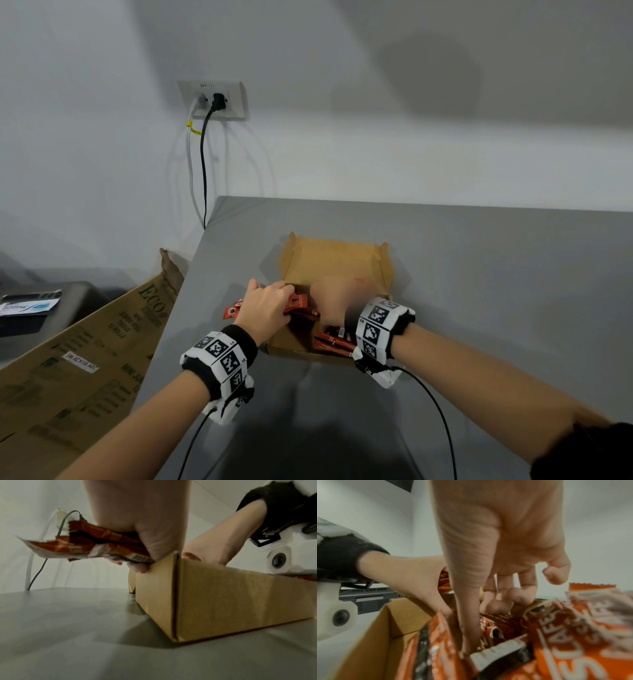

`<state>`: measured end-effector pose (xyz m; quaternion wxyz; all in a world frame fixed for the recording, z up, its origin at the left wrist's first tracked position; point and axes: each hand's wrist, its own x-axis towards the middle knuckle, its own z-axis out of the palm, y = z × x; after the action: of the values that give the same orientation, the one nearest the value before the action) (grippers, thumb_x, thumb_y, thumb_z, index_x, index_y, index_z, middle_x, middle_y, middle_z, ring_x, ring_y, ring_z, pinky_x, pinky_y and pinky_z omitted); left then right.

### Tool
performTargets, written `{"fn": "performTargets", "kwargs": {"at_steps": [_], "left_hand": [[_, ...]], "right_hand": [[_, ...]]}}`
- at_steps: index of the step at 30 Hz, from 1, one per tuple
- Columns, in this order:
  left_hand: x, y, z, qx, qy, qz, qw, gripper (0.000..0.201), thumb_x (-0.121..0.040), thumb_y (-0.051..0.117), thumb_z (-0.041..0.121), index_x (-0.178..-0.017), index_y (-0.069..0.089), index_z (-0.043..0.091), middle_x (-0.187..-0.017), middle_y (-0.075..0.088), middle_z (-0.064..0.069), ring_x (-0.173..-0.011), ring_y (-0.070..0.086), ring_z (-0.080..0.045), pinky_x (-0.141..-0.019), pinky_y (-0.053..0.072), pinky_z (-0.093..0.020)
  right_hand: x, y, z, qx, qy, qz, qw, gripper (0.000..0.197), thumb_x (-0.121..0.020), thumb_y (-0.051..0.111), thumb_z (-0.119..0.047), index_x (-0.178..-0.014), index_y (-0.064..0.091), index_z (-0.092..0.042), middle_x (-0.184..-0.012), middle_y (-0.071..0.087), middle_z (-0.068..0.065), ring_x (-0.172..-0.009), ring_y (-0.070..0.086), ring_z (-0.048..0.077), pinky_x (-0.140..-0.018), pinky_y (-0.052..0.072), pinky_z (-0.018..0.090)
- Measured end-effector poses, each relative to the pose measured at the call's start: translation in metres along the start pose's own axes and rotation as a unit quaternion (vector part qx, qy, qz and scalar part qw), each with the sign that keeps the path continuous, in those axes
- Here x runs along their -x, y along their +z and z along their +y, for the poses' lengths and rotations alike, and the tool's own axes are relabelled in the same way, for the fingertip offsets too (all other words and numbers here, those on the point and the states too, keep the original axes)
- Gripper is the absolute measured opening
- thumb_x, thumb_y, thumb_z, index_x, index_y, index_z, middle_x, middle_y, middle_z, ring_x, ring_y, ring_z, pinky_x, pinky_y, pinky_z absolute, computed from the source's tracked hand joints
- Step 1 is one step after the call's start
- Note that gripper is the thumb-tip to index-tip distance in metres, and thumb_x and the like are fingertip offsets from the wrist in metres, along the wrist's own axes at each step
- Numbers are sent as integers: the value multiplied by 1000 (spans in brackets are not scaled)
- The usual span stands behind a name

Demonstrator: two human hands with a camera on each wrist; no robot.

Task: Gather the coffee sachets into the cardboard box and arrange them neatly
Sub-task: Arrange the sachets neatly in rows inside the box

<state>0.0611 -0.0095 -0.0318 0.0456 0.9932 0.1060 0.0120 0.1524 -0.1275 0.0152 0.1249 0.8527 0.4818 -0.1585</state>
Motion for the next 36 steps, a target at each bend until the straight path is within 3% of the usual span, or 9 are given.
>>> {"fn": "performTargets", "kwargs": {"at_steps": [5, 9, 11, 18, 28, 32, 34, 36], "left_hand": [[0, -1, 1, 1, -2, -5, 1000, 17, -84, 58, 27, -100, 56, 21, -104, 60, 6, -92, 58, -18, -84, 29, -33], [0, -2, 2, -2, -7, 6, 1000, 12, -85, 56, 24, -97, 56, 21, -101, 61, 5, -88, 58, -18, -82, 29, -32], [-1, -2, 3, 4, -8, 7, 1000, 13, -86, 56, 23, -98, 56, 20, -102, 61, 4, -87, 58, -19, -83, 30, -33], [1, -5, 2, 8, 4, 23, 1000, 10, -90, 49, 26, -96, 54, 20, -101, 60, 4, -86, 58, -19, -79, 27, -32], [4, -11, 4, 16, 8, 21, 1000, 13, -89, 52, 27, -99, 55, 20, -103, 59, 4, -88, 56, -18, -82, 27, -32], [7, -17, 3, 23, 4, 25, 999, 15, -88, 51, 28, -100, 55, 19, -99, 55, 4, -86, 55, -19, -81, 29, -32], [9, -25, 3, 91, -6, 68, 994, 8, -85, 54, 22, -90, 49, 17, -88, 49, 5, -80, 54, -22, -73, 29, -30], [11, -39, 6, 242, -35, 129, 961, 16, -84, 56, 11, -81, 42, 16, -76, 47, 3, -70, 50, -21, -63, 32, -27]], "right_hand": [[2, 2, 0, -3, -5, 9, 1000, 31, -78, 71, -31, -99, 56, -15, -90, 59, 1, -88, 58, 23, -80, 37, 38], [2, 2, -1, -29, -3, 36, 999, 9, -87, 58, -19, -92, 52, -15, -80, 50, 1, -89, 58, 26, -86, 37, 42], [2, 1, -1, -41, 0, 36, 999, 7, -87, 56, -17, -90, 50, -16, -80, 49, 0, -89, 58, 26, -88, 37, 43], [0, -1, 7, -86, 6, 20, 996, 30, -79, 71, -32, -82, 45, -18, -81, 52, 0, -81, 53, 23, -84, 43, 41], [0, -2, 6, -74, 3, 28, 997, 35, -75, 75, -35, -79, 44, -18, -79, 52, -1, -78, 50, 20, -86, 40, 42], [2, -5, 9, -91, -1, 31, 995, 34, -74, 75, -37, -80, 48, -17, -77, 53, -1, -77, 51, 19, -80, 44, 39], [5, -11, 17, -148, -15, 52, 988, 25, -78, 72, -33, -87, 56, -15, -85, 59, 1, -78, 55, 17, -75, 49, 32], [10, -18, 26, -261, -36, 94, 960, 25, -85, 65, -25, -106, 58, -15, -100, 61, 1, -79, 54, 8, -71, 47, 19]]}}
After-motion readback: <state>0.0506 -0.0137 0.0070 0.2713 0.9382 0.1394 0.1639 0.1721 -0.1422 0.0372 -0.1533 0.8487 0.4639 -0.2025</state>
